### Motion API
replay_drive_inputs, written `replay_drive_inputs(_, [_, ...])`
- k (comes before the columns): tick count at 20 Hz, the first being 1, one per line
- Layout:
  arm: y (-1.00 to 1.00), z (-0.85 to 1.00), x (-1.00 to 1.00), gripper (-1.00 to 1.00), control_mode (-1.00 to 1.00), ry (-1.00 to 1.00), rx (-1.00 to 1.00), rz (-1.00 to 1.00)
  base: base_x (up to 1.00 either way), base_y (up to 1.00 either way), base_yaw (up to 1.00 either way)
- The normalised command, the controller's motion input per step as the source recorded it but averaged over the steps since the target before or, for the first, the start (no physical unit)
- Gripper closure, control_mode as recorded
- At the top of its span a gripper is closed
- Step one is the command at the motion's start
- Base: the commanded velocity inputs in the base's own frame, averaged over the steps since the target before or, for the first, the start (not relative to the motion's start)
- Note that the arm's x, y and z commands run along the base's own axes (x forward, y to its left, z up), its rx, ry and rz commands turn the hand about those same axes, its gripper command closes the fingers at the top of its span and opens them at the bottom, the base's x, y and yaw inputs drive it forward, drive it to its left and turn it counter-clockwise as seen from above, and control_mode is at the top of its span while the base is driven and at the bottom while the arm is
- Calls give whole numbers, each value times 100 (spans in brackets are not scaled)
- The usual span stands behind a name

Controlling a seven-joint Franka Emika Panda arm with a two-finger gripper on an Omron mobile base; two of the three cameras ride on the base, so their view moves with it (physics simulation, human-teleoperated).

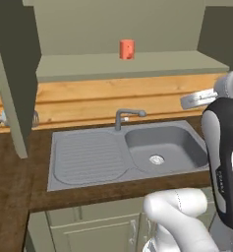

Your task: Gather all objects into one cabinet and sort the glasses and bowls to opposite sides.

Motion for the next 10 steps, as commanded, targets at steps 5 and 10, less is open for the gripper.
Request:
replay_drive_inputs(5, [0, 0, 0, -100, 100, 0, 0, 0, 75, 6, -5])
replay_drive_inputs(10, [1, -1, 8, -100, -100, 0, 0, 0, 8, 0, 0])
